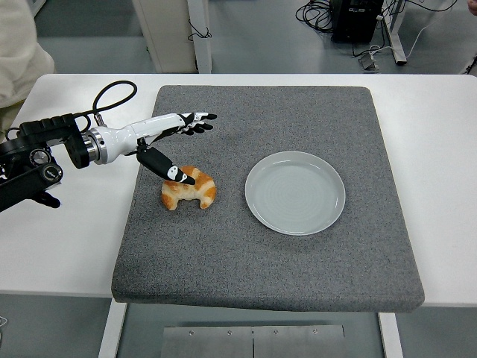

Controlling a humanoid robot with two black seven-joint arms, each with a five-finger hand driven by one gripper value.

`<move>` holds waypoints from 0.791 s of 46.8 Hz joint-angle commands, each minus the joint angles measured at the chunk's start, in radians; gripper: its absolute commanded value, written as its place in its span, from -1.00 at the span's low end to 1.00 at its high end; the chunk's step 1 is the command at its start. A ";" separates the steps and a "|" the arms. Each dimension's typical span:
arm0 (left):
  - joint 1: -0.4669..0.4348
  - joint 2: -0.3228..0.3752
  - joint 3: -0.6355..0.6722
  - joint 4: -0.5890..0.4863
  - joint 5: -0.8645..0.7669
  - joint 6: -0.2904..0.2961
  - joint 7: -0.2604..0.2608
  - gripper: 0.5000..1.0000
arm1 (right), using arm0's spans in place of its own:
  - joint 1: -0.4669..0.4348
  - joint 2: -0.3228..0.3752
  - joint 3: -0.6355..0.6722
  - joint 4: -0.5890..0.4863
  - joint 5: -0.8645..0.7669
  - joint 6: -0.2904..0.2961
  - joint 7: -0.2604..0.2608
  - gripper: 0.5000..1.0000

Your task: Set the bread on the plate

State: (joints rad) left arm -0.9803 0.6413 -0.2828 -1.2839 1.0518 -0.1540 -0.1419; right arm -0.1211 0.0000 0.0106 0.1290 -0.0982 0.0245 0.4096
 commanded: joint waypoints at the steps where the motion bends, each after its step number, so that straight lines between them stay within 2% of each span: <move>1: 0.000 -0.002 0.017 0.000 0.037 0.016 -0.002 0.88 | 0.000 0.000 0.000 0.000 0.000 0.000 0.000 1.00; 12: 0.002 -0.009 0.054 0.000 0.094 0.050 -0.004 0.88 | 0.000 0.000 0.000 0.000 0.000 0.000 0.000 1.00; 28: 0.008 -0.045 0.139 0.009 0.126 0.151 -0.007 0.87 | 0.000 0.000 -0.001 0.000 0.000 0.000 0.000 1.00; 37: 0.008 -0.054 0.171 0.020 0.126 0.189 -0.010 0.87 | 0.000 0.000 0.000 0.001 0.000 0.000 0.000 1.00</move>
State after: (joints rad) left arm -0.9732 0.5877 -0.1156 -1.2665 1.1781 0.0202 -0.1516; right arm -0.1211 0.0000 0.0105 0.1291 -0.0982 0.0245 0.4096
